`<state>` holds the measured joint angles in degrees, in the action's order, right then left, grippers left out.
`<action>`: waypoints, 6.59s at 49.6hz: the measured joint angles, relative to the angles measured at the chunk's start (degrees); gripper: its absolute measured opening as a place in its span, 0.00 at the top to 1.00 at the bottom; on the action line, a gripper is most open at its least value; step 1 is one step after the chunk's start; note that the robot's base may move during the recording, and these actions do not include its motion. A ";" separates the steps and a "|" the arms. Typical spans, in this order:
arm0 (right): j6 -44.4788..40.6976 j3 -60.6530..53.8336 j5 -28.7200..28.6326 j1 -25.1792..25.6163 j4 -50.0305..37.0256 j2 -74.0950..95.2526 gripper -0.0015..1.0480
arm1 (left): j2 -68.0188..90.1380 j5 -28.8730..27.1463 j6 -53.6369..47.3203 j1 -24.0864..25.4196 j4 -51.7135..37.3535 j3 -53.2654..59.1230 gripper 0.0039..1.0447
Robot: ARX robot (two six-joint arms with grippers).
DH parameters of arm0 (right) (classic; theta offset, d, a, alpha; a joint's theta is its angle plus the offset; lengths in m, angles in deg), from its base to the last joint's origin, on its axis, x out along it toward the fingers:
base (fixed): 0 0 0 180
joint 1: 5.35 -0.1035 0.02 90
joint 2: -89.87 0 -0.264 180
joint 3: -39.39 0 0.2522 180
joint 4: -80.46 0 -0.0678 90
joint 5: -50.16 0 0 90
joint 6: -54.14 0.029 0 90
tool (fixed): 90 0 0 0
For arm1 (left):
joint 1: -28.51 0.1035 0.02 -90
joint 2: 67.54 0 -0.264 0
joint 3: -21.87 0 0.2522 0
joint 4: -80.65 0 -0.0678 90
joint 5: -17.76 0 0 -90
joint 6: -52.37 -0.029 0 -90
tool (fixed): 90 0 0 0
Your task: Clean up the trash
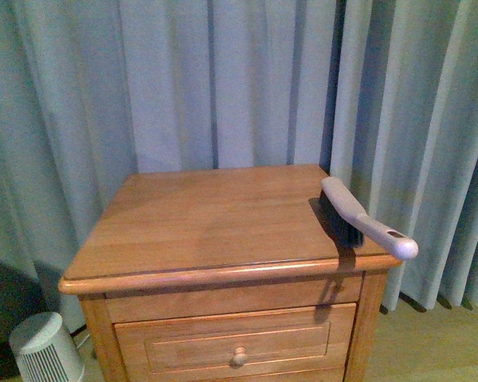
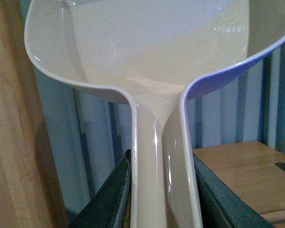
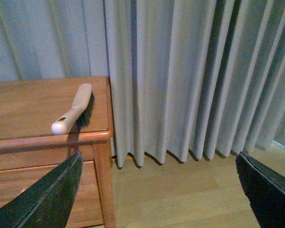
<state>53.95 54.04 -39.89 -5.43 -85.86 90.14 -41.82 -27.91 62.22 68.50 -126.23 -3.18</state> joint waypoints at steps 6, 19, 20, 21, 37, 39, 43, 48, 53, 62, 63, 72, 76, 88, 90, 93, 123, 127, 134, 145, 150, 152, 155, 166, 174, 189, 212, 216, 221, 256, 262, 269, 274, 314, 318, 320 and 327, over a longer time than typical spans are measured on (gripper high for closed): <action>-2.84 1.86 21.90 -7.50 2.40 6.67 0.07 | -0.22 -0.07 1.05 0.70 0.00 0.44 0.73; 3.34 23.23 24.41 -10.88 -2.99 46.21 0.07 | -0.35 0.24 1.51 0.74 0.00 0.44 0.73; 3.74 25.18 23.30 -10.88 -2.64 48.50 0.07 | -0.35 0.24 1.55 0.74 0.00 0.44 0.73; 4.39 28.68 21.40 -10.88 -1.62 52.48 0.07 | -0.35 0.26 1.57 0.74 0.00 0.44 0.73; 14.58 65.31 8.74 -13.94 15.80 88.46 0.07 | -0.37 0.24 1.64 0.74 0.00 0.44 0.73; 15.43 67.04 8.00 -14.40 16.79 90.36 0.07 | -0.37 0.24 1.64 0.74 0.00 0.44 0.73; 17.27 70.49 6.88 -15.52 18.91 94.66 0.07 | -0.37 0.28 1.64 0.74 0.00 0.44 0.73; 19.34 73.24 6.88 -16.39 20.02 99.08 0.07 | -0.37 0.26 1.64 0.74 0.00 0.44 0.73; 20.57 74.55 6.60 -16.61 20.15 102.05 0.07 | -0.37 0.26 1.64 0.74 0.00 0.44 0.73; 22.14 75.93 6.03 -16.70 19.89 107.14 0.07 | -0.37 0.26 1.64 0.76 0.00 0.44 0.73; 22.32 76.17 6.01 -16.74 19.82 107.69 0.07 | -0.37 0.26 1.64 0.76 0.00 0.44 0.73; 23.63 78.90 5.99 -18.56 19.02 111.93 0.07 | -0.37 0.26 1.64 0.76 0.00 0.44 0.73; 23.78 79.56 6.01 -19.26 18.75 112.80 0.07 | -0.37 0.26 1.64 0.76 0.00 0.44 0.73; 24.44 81.11 6.25 -19.82 18.75 115.25 0.07 | -0.37 0.26 1.64 0.76 0.00 0.44 0.73; 24.61 81.11 6.23 -19.82 18.75 115.47 0.10 | -0.37 0.26 1.64 0.76 0.00 0.44 0.73; 24.63 81.11 6.34 -19.80 18.73 115.54 0.19 | -0.37 0.26 1.64 0.76 0.00 0.44 0.73; 24.09 79.76 6.56 -19.28 16.26 113.68 0.81 | -0.37 0.24 1.64 0.76 0.00 0.44 0.73; 22.29 77.79 8.31 -19.23 13.31 111.47 0.81 | -0.37 0.26 1.64 0.76 0.00 0.44 0.73; 13.11 67.08 13.66 -19.19 -2.49 99.56 0.81 | -0.37 0.26 1.64 0.76 0.00 0.44 0.73; -2.62 42.49 19.67 -19.19 -25.88 71.89 0.81 | -0.37 0.26 1.64 0.79 0.00 0.44 0.73; -4.70 35.52 21.35 -19.15 -25.16 62.16 0.81 | -0.37 0.26 1.64 0.79 0.00 0.44 0.73; -4.87 33.22 22.21 -19.02 -23.58 58.07 0.81 | -0.37 0.24 1.64 0.79 0.00 0.44 0.73; -5.38 30.38 23.98 -18.91 -21.35 52.09 0.81 | -0.37 0.26 1.64 0.79 0.00 0.44 0.73; -5.33 25.62 30.38 -21.03 -12.04 33.00 0.81 | -0.37 0.26 1.64 0.79 0.00 0.44 0.73; -5.35 24.24 34.36 -25.24 -11.13 28.15 0.81 | -0.37 0.28 1.64 0.79 0.00 0.44 0.73; -5.31 23.93 35.89 -26.97 -10.71 28.04 0.82 | -0.37 0.26 1.64 0.79 0.00 0.44 0.73; -5.33 23.82 35.76 -27.10 -10.67 27.82 0.82 | -0.50 -0.26 1.84 0.81 0.02 0.74 0.73; -5.29 23.82 35.98 -27.19 -10.67 27.89 0.82 | -0.48 0.22 1.81 0.79 0.02 0.83 0.73; -5.29 23.82 36.24 -27.17 -10.67 27.87 0.82 | -0.59 0.31 1.86 0.79 0.00 0.83 0.73; -5.27 23.76 36.17 -27.12 -10.67 27.76 0.82 | -0.52 -0.09 2.03 0.83 -0.07 0.98 0.73; -5.27 23.76 36.04 -27.15 -10.64 27.80 0.82 | -0.59 0.28 2.01 0.83 -0.11 1.03 0.73; -5.35 23.76 35.30 -27.36 -10.64 28.20 0.82 | -0.59 -0.96 2.08 1.05 -0.09 1.03 0.73; -5.29 23.76 36.15 -27.28 -10.64 28.15 0.82 | -1.31 -0.20 0.00 1.01 4.92 -0.24 0.73; -5.29 23.76 36.09 -27.28 -10.67 27.76 0.82 | 47.30 0.85 -76.06 -8.31 33.16 -16.72 0.73; -5.29 23.76 36.09 -27.28 -10.67 27.76 0.82 | 49.31 -0.02 -77.77 -10.71 31.39 -17.46 0.73; -5.29 23.78 36.09 -27.28 -10.67 27.76 0.82 | 50.56 -0.83 -78.42 -12.33 30.29 -18.14 0.73; -5.29 23.76 36.09 -27.28 -10.67 27.76 0.82 | 53.64 -2.56 -79.45 -16.28 29.05 -20.65 0.73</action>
<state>48.66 77.80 -3.81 -32.71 -96.52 117.90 11.82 -30.47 -17.23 52.22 -97.18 -23.84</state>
